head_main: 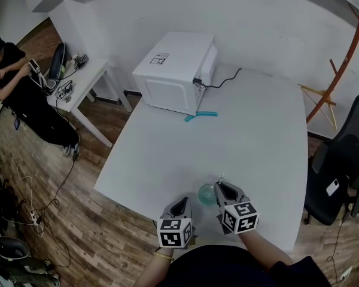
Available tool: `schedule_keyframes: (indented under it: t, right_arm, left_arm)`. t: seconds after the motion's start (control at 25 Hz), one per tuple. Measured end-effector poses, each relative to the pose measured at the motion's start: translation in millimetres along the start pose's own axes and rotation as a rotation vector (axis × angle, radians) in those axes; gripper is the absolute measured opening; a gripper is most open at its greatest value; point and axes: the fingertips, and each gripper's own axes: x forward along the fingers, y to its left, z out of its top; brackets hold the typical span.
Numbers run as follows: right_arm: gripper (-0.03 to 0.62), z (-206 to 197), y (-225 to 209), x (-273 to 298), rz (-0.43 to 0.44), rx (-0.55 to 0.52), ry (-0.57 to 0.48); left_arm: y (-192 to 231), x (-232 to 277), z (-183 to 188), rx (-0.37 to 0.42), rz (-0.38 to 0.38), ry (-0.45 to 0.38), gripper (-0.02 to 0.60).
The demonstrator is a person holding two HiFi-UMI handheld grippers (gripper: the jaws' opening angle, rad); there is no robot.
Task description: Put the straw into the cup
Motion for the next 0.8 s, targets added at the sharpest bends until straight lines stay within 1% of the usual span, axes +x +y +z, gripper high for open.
schedule_keyframes:
  t: [0.24, 0.6, 0.8]
  right_arm:
    - [0.035, -8.6, -3.8, 0.4, -0.017, -0.008, 0.022]
    - [0.035, -8.5, -5.6, 0.6, -0.032, -0.006, 0.029]
    - [0.037, -10.9, -5.5, -0.2, -0.024, 0.019, 0.025]
  left_arm:
    - [-0.2, 0.7, -4.7, -0.002, 0.003, 0.009, 0.014]
    - [-2.2, -0.6, -2.0, 0.000, -0.009, 0.002, 0.014]
    - [-4.6, -3.0, -0.1, 0.007, -0.016, -0.005, 0.014]
